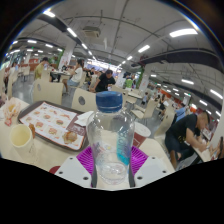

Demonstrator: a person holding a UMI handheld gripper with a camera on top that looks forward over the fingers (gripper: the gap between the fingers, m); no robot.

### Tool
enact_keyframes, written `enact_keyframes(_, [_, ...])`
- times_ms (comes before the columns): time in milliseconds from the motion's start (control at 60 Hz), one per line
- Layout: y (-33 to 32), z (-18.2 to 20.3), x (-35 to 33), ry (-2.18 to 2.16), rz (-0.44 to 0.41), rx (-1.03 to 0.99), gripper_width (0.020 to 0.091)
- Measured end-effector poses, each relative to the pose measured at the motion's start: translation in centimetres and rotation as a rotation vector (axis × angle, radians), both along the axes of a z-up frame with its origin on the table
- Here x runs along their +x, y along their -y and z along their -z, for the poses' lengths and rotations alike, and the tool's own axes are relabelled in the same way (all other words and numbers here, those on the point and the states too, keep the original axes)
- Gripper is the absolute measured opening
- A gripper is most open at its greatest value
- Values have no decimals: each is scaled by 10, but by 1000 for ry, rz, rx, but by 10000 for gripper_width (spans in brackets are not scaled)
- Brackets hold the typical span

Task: Pour water

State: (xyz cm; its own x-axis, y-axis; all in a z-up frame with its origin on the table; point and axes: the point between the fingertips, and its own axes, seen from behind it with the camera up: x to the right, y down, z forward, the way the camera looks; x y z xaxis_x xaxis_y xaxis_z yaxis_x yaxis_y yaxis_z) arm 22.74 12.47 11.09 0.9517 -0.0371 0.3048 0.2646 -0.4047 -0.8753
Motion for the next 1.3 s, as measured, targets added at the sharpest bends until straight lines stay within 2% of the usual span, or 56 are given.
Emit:
enact_keyframes(133, [-4,-48,-16,398,-28,4,421])
enact_keyframes(400, [-4,-93,-76,1197,-163,-62,422])
enact_keyframes(583, [-5,-86,-102,1568,-260,-133,426])
enact_keyframes(783, [-10,-67,-126,1743,-343,-171,423])
enact_keyframes(1017, [-7,-64,-131,1579,-345,-168,423])
enact_keyframes(1300, [11,-102,-120,636,-168,-32,425])
